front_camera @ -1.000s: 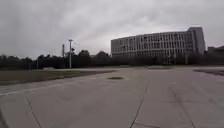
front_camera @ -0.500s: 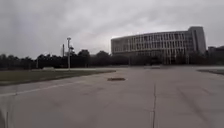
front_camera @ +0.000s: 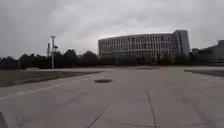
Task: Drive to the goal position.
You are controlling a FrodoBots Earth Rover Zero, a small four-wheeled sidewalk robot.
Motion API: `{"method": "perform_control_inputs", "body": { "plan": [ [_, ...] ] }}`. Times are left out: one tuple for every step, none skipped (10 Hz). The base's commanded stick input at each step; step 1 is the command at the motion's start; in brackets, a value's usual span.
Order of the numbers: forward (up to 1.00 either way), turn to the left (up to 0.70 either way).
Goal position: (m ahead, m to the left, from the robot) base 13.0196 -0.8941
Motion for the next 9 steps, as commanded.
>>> {"method": "perform_control_inputs", "body": {
  "plan": [
    [1.00, 0.00],
    [1.00, 0.00],
    [1.00, 0.00],
    [1.00, 0.00],
    [1.00, 0.00],
    [1.00, 0.00],
    [1.00, 0.00],
    [1.00, 0.00],
    [1.00, 0.00]
  ]
}}
